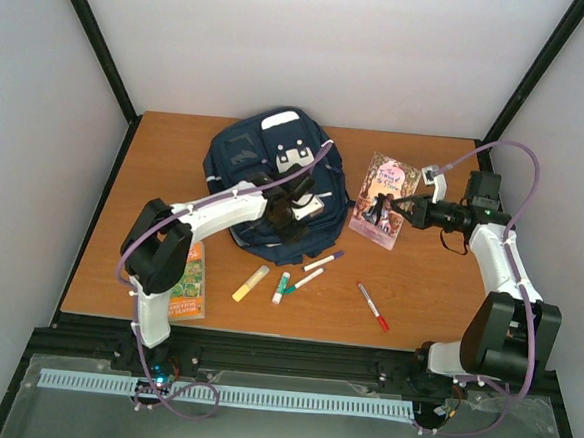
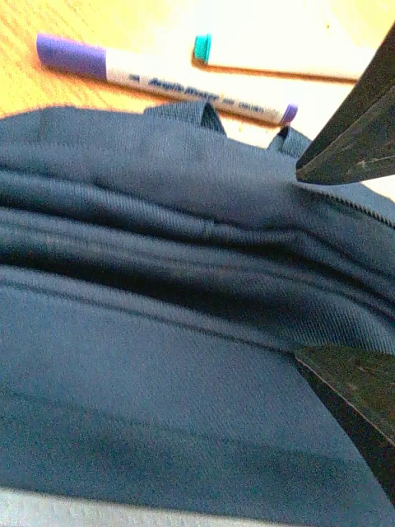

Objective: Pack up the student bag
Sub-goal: Place the book in the student bag.

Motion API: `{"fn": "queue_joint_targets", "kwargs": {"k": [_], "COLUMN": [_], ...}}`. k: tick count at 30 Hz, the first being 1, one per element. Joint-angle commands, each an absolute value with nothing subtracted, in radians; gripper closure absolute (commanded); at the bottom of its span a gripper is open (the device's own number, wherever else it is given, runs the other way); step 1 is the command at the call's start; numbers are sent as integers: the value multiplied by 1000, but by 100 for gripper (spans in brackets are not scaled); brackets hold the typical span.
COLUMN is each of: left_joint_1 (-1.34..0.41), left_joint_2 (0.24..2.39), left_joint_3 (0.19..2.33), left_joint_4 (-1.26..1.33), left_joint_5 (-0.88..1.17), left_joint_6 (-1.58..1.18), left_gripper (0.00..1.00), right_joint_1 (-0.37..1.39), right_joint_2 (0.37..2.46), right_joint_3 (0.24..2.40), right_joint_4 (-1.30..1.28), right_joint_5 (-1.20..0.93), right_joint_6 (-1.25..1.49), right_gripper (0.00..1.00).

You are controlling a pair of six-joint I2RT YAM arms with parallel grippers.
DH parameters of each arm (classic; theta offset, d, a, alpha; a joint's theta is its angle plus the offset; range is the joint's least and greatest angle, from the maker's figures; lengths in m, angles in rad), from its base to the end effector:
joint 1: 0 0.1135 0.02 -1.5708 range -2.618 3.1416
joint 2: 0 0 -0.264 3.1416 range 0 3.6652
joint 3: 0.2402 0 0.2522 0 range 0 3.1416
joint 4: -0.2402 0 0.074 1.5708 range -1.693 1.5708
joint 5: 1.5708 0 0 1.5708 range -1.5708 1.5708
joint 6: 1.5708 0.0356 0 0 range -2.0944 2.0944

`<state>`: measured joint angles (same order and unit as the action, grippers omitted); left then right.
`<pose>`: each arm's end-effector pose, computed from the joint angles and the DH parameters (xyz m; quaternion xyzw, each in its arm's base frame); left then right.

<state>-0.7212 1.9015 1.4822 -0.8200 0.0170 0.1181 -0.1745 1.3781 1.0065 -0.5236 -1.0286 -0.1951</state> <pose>0.2922 -0.2577 0.2146 0.4031 0.9001 -0.0570 0.1551 0.2783 -0.0181 0.2675 -0.1715 0.8197 0.4032 0.3689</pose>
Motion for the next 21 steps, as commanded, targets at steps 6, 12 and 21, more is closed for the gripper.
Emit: {"fn": "queue_joint_targets", "kwargs": {"k": [6,12,21], "left_joint_1": [-750,-750,-750], "left_joint_2": [1925,1940,1854], "left_joint_3": [1516,1542,1605], "left_joint_4": [-823,-819,-805], "left_joint_5": [44,-28,-104], "left_joint_6": [142,118,59], "left_gripper": [53,72,99], "right_joint_1": [-182,-181,-181], "right_joint_2": [1388,1397,1348], "right_joint_3": [995,1045,1163], "right_joint_4": [-506,-577,-821], "right_joint_5": [-1037,-1010,-993], "right_joint_6": [-200,-219,-253], "right_gripper": [97,97,97]}}
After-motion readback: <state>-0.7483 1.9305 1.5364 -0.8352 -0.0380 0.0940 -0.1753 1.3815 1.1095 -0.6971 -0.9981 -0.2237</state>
